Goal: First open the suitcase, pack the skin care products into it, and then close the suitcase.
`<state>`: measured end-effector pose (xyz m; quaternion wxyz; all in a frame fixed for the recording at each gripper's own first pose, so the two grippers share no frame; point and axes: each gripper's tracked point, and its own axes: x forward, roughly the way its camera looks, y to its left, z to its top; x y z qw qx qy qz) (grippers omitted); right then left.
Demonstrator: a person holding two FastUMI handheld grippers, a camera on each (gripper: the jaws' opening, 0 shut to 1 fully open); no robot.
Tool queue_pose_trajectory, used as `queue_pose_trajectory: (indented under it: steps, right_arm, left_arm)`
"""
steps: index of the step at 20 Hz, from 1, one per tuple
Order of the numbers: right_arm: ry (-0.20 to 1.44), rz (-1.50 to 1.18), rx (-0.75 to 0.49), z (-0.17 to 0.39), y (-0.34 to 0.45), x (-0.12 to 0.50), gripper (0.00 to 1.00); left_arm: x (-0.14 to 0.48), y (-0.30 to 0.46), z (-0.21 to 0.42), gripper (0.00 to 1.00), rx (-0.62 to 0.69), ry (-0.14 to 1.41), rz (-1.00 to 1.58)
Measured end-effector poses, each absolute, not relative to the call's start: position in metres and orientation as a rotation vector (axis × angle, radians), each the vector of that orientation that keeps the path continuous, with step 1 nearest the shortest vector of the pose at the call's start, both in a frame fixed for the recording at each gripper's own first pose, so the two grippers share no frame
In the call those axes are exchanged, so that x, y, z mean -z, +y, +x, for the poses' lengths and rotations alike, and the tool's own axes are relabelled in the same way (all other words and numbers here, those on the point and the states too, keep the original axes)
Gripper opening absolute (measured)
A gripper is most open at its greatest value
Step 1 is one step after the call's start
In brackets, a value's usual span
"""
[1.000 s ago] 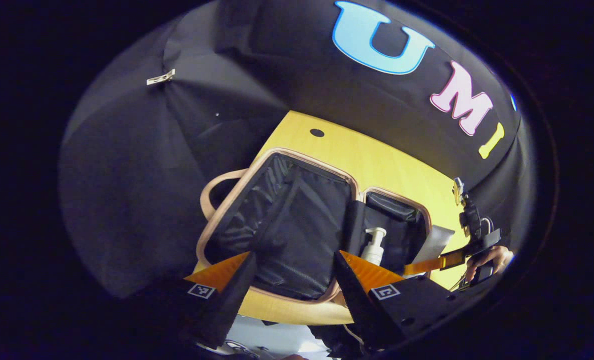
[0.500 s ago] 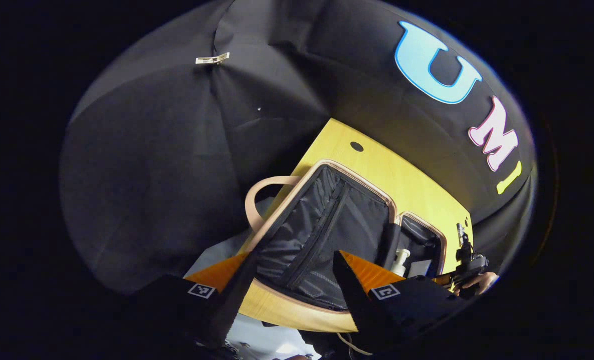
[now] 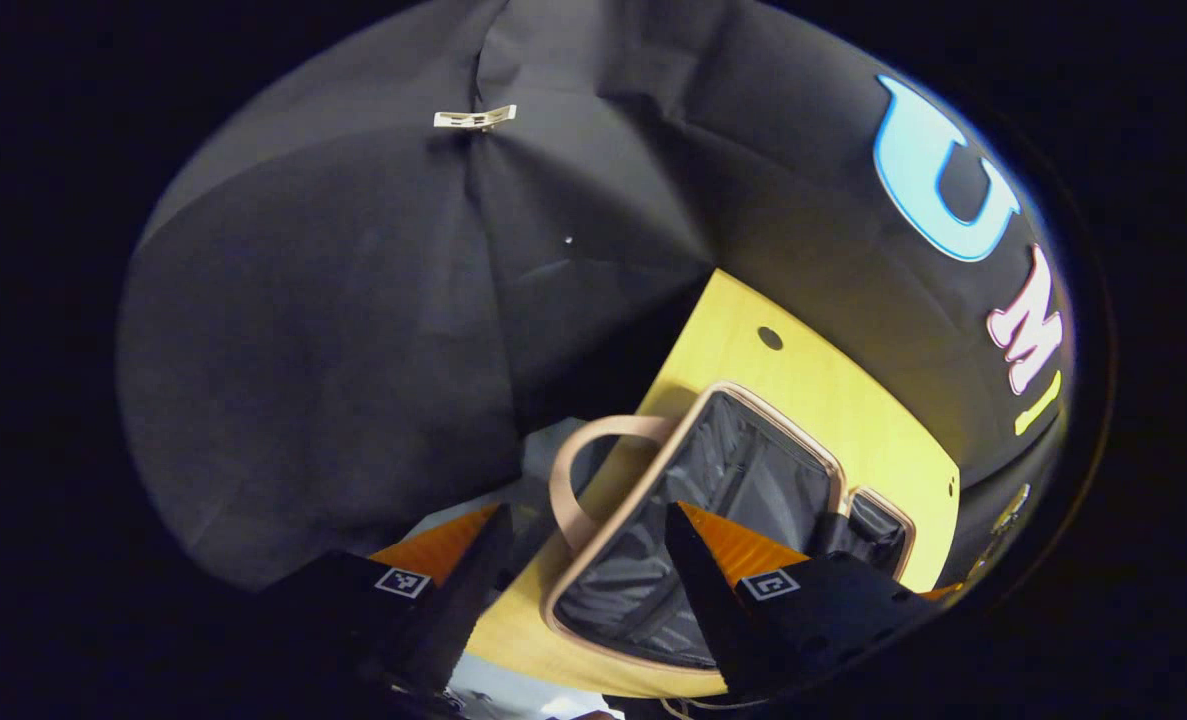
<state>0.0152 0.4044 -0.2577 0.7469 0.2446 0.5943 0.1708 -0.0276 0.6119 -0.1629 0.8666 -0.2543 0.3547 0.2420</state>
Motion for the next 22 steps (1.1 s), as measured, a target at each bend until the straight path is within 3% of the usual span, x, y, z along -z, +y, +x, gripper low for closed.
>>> queue_pose_trajectory:
  steps: [5, 6, 7, 9, 10, 13, 15, 16, 22]
  right_arm:
    - [1.271, 0.533, -0.377, 0.014, 0.377, 0.253, 0.98]
    - [1.263, 0.548, -0.356, 0.016, 0.373, 0.258, 0.98]
    - [1.268, 0.558, -0.346, 0.014, 0.374, 0.259, 0.98]
    - [1.307, 0.584, -0.362, 0.004, 0.373, 0.259, 0.98]
    - [1.293, 0.592, -0.354, 0.01, 0.37, 0.258, 0.98]
    - [1.264, 0.611, -0.328, 0.019, 0.359, 0.254, 0.98]
    - [1.259, 0.615, -0.328, 0.019, 0.358, 0.257, 0.98]
    - [1.259, 0.616, -0.33, 0.019, 0.358, 0.258, 0.98]
    - [1.237, 0.638, -0.393, 0.02, 0.366, 0.248, 0.98]
  left_arm:
    - [0.217, 0.628, 0.008, 0.97, -0.484, 0.945, -0.595]
    - [0.233, 0.634, 0.013, 0.92, -0.493, 0.992, -0.576]
    - [0.247, 0.643, 0.018, 0.97, -0.507, 1.024, -0.545]
    - [0.263, 0.648, 0.021, 0.98, -0.517, 1.09, -0.539]
    - [0.273, 0.648, 0.022, 0.93, -0.52, 1.112, -0.535]
    - [0.277, 0.643, 0.026, 0.19, -0.503, 1.148, -0.478]
    - [0.262, 0.646, 0.032, 0.08, -0.468, 1.109, -0.394]
    - [0.249, 0.644, 0.032, 0.12, -0.451, 1.08, -0.375]
    - [0.166, 0.627, 0.026, 0.08, -0.392, 0.956, -0.31]
